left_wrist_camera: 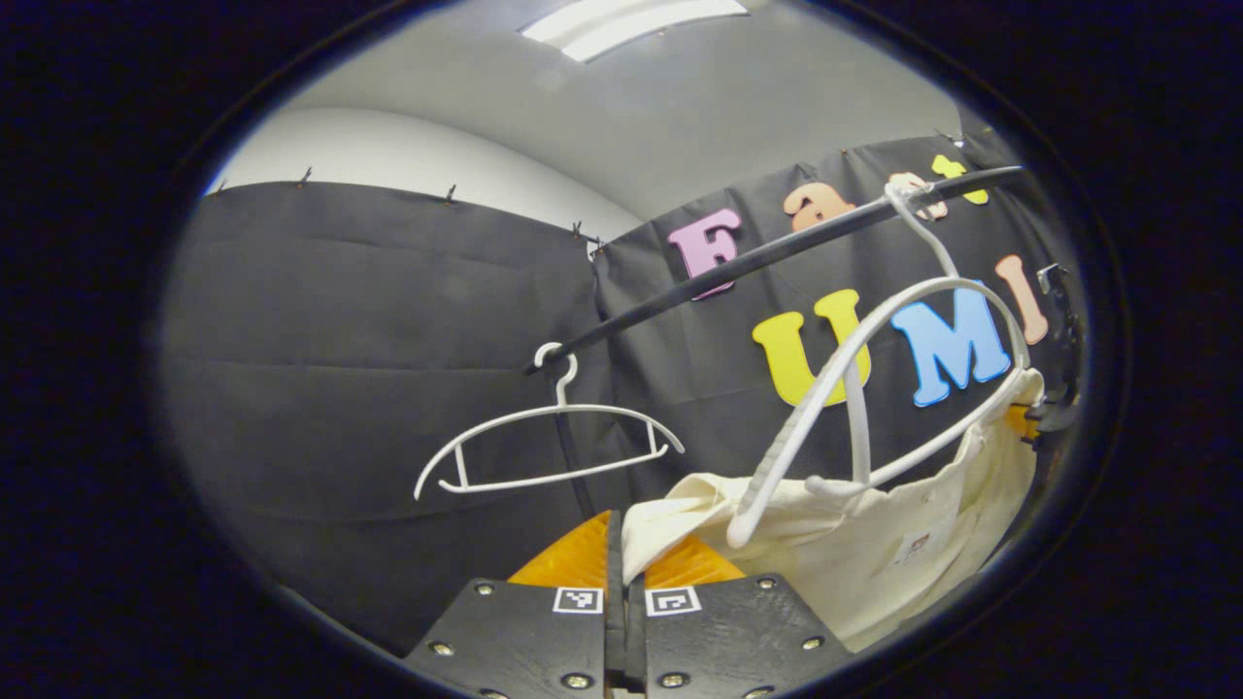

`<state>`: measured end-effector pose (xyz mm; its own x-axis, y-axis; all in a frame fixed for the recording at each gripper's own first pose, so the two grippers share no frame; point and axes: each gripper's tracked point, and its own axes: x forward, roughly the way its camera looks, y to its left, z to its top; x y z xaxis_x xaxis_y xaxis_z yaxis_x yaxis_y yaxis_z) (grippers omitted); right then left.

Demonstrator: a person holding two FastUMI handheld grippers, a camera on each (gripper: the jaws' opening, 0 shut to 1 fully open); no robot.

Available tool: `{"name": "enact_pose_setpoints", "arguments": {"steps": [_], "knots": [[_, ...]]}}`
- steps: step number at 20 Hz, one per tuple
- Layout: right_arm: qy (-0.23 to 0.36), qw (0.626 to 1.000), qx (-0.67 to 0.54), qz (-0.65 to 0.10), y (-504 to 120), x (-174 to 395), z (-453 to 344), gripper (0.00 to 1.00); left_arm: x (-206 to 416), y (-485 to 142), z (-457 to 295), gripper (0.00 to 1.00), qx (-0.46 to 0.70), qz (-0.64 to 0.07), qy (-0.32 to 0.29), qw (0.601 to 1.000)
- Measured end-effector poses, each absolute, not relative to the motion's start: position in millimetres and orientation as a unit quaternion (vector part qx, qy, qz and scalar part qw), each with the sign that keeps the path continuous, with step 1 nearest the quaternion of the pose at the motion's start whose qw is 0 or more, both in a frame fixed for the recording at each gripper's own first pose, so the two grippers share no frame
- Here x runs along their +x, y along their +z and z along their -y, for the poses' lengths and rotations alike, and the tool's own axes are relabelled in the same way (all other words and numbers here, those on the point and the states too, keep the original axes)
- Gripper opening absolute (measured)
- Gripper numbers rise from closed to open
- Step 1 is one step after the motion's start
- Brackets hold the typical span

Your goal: Grasp the clothes on the hanger with both hands and then place them into the laundry hamper below.

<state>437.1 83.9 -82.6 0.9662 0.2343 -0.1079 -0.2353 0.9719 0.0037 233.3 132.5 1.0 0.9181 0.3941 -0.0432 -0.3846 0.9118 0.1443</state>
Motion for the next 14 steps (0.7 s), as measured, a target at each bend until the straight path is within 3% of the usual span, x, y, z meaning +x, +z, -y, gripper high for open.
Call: {"name": "enact_pose_setpoints", "arguments": {"steps": [5,7,9,10,11,14], "knots": [[0.117,0.991,-0.017,-0.063,-90.5,391.5,-81.6,0.05,215.9,-21.0,-124.6,0.03,0.044,-0.045,0.171,0.983],[0.121,0.99,-0.021,-0.066,-89.6,370.0,-83.7,0.02,212.3,-29.1,-117.7,0.03,0.038,-0.049,0.149,0.987],[0.124,0.99,-0.022,-0.062,-84.0,346.2,-89.0,0.06,207.1,-35.3,-105.7,0.01,0.035,-0.055,0.125,0.99],[0.126,0.99,-0.026,-0.056,-77.1,332.6,-91.8,0.02,203.4,-39.5,-99.6,0.01,0.033,-0.055,0.11,0.992],[0.128,0.989,-0.029,-0.06,-78.3,324.0,-97.6,0.1,198.8,-41.4,-92.8,0.01,0.032,-0.055,0.097,0.993],[0.141,0.988,-0.033,-0.055,-71.8,287.2,-113.3,0.1,183.9,-41.9,-74.7,0.01,0.018,-0.049,0.061,0.997]]}}
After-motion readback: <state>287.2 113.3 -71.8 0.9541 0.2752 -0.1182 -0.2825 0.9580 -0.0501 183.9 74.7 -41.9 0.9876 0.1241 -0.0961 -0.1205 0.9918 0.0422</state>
